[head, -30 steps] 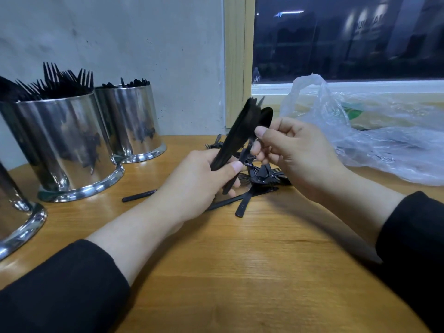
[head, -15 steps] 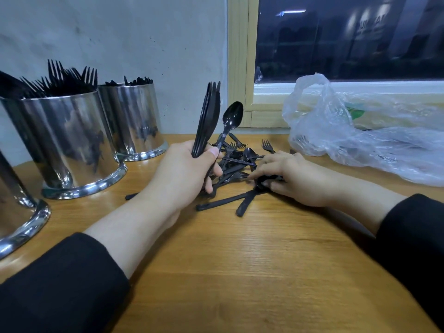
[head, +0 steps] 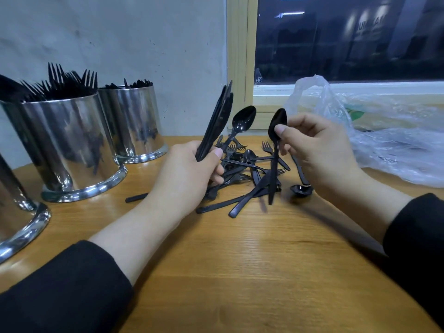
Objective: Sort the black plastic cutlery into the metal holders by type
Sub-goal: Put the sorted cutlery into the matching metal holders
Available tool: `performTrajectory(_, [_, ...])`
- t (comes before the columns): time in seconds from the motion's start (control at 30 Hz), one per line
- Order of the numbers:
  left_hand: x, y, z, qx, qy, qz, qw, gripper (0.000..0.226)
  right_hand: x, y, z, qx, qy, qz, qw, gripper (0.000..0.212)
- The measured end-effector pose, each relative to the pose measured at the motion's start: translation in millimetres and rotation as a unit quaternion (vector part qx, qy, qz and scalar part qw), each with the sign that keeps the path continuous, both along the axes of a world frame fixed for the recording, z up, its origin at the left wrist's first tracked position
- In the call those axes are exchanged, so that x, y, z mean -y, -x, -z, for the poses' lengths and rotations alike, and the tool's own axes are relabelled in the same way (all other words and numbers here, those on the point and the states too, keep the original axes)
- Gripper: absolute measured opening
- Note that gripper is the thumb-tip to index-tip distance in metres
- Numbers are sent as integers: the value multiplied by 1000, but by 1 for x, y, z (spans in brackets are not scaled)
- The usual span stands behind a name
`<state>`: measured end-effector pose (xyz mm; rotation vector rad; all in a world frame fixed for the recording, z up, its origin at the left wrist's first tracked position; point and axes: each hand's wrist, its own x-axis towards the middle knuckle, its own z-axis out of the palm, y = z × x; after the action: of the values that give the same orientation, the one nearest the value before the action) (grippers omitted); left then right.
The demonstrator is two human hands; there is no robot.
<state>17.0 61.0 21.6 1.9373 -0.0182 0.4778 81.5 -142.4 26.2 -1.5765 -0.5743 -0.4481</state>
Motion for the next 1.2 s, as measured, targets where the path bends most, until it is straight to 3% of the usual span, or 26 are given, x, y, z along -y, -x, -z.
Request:
performTrajectory(0.1, [4, 2, 0, -18, -8, 21, 1000, 17, -7, 1, 4, -85, -117, -53, 988, 10])
performTrajectory(0.2, [7, 4, 1, -33, -17, 49, 998, 17, -13, 3, 8, -115, -157, -71, 978, 10])
performTrajectory(0.43, [13, 10, 2, -53, -27, 93, 994, 19, -14, 5, 13, -115, -144, -54, 981, 9])
performTrajectory(0.6, [15, 13, 1, -65, -33, 104, 992, 30, -15, 3, 13, -98, -128, -43, 986, 26])
performTrajectory(0.77, [16, 12, 2, -61, -25, 117, 991, 21, -10, 3, 7, -50, -38, -5, 998, 18])
performTrajectory(0.83, [14, 10, 3, -56, -14, 92, 994, 25, 6, 1, 1, 0, 56, 37, 998, 16])
performTrajectory(0.9, [10, 8, 3, -52, -4, 70, 996, 25, 31, -3, 1, 51, 227, 88, 969, 11])
performTrajectory(1.0, [9, 7, 3, -46, 0, 62, 997, 20, 63, -8, 6, 29, 440, 40, 896, 18])
performTrajectory(1.1, [10, 5, 5, -43, -4, 63, 997, 18, 74, -12, 13, 23, 540, -24, 841, 33])
performTrajectory(1.2, [9, 4, 5, -35, 0, 53, 998, 19, 70, -12, 13, 8, 565, -39, 824, 42])
